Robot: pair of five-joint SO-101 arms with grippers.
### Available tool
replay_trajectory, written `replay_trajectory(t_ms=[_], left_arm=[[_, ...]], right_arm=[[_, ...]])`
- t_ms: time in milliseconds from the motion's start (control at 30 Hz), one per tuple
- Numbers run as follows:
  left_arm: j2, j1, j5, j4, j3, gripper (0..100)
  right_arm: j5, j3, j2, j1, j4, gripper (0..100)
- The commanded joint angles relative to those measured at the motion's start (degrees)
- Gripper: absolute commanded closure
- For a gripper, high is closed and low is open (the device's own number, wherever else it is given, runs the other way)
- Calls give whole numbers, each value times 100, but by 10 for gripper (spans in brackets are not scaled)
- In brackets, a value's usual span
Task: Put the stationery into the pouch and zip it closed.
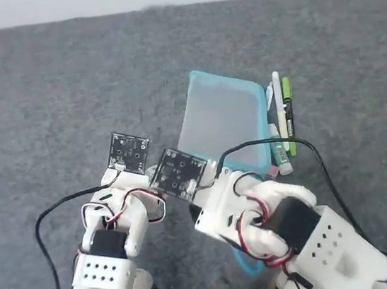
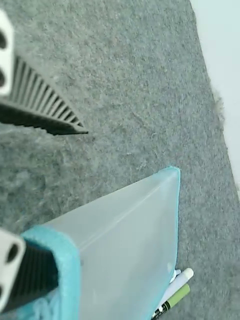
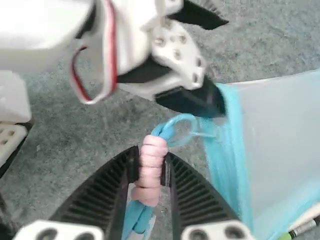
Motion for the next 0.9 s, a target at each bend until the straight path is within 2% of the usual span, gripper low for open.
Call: replay_trajectory(t_ms=[0,333,433,567,767,867], left_arm=[[44,62,0,-123,-101,648],[70,97,510,-967,101,648],[70,422,501,-1248,277,656],[44,765,484,-1468,435,764],[35,765,475,-1495,435,995],[35,703,475,-1495,418,988]], right_arm=[[211,-70,-295,-593,136,991],[211,70,-295,-690,92,991],[290,79,-295,-884,92,991],[308,79,-295,-998,92,991],[308,79,-295,-989,101,991],[308,79,-295,-980,119,991]])
